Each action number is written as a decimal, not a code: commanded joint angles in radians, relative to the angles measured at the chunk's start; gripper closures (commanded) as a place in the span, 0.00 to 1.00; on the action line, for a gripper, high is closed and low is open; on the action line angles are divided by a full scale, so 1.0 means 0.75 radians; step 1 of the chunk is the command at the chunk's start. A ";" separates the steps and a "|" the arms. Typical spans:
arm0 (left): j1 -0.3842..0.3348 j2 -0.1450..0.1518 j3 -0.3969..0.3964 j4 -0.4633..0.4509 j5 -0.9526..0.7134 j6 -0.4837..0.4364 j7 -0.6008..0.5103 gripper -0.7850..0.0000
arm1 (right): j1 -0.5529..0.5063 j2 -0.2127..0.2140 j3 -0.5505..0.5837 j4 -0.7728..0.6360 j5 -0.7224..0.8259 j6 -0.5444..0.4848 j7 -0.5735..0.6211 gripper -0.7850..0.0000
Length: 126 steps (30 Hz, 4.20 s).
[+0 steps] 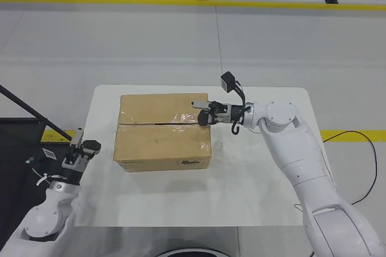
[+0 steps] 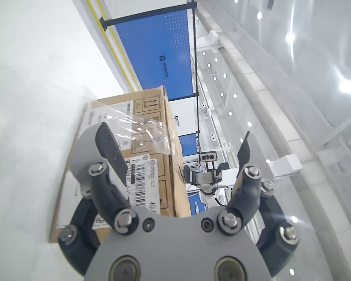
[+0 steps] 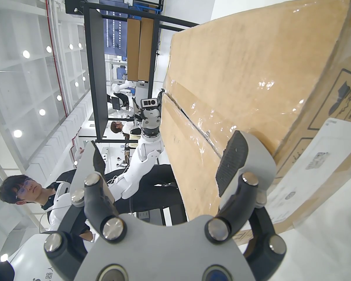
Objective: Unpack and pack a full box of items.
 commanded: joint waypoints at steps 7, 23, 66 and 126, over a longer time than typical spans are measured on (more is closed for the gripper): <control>-0.130 -0.021 0.086 0.123 -0.094 0.143 -0.103 0.00 | 0.000 0.000 0.000 0.000 0.000 0.000 0.000 0.00; -0.371 -0.084 0.206 0.311 -0.173 0.247 0.054 0.00 | 0.000 0.000 0.000 0.000 0.000 0.000 0.000 0.00; -0.206 -0.144 -0.114 -0.290 0.213 0.196 0.332 0.00 | -0.126 0.047 0.056 -0.231 -0.072 0.055 -0.101 0.00; -0.682 -0.290 0.540 -0.341 0.628 0.476 0.122 0.00 | -0.493 0.201 0.376 -0.609 -0.042 0.021 -0.233 0.00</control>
